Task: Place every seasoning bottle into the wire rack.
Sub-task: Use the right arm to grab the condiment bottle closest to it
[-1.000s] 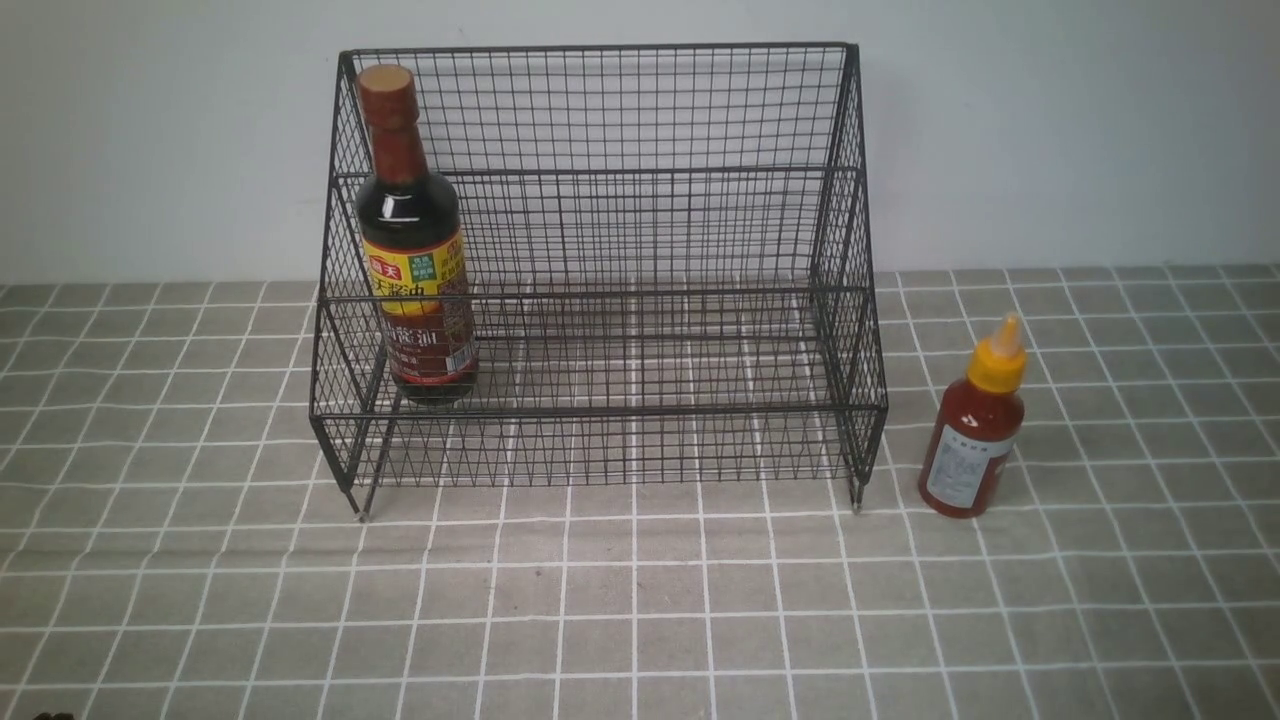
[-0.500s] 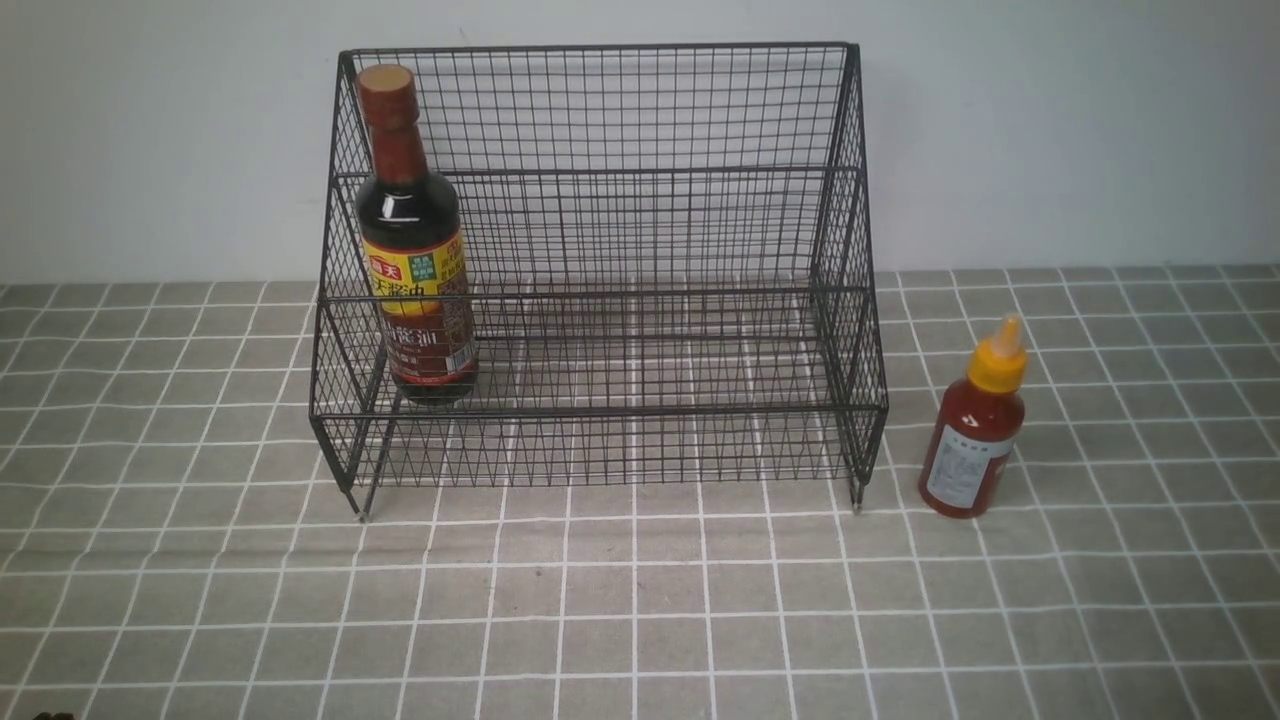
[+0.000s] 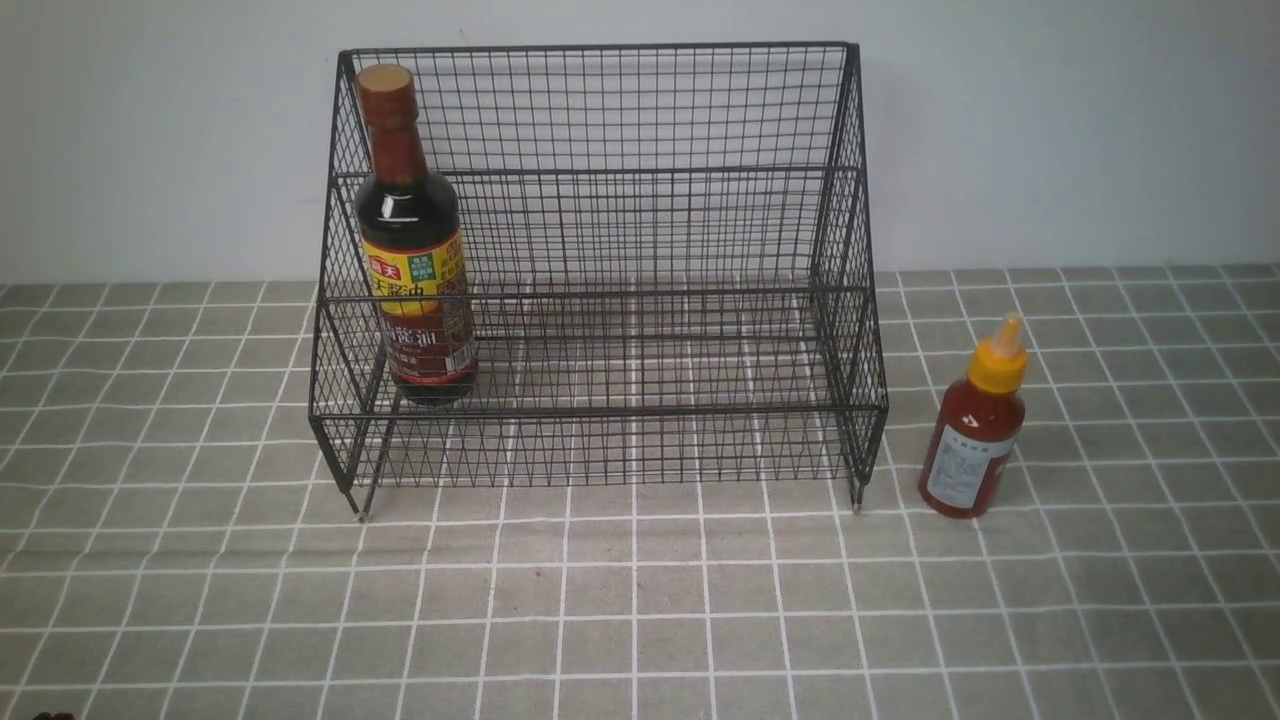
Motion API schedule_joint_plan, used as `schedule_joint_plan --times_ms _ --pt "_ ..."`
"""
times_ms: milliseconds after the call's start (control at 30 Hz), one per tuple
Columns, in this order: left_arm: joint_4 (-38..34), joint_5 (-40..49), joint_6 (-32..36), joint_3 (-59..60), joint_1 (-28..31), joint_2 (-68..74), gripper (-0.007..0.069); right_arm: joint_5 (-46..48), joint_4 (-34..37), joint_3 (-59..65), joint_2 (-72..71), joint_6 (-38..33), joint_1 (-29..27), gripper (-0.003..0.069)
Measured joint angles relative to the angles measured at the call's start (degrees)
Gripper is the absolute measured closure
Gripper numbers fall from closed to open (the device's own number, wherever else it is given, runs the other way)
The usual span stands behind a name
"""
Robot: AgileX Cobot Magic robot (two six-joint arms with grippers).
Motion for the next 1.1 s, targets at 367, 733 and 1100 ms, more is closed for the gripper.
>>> schedule_joint_plan --times_ms 367,733,1100 --pt "0.0 0.0 0.0 0.0 0.04 0.0 0.0631 19.55 -3.2 -19.86 10.33 2.84 2.8 0.0672" --pt "0.0 0.0 0.0 0.0 0.04 0.0 0.0631 61.72 -4.26 -54.35 53.28 -10.12 4.62 0.0664" --pt "0.0 0.0 0.0 0.0 0.04 0.0 0.0631 62.67 -0.74 -70.72 77.32 -22.65 6.82 0.0399"
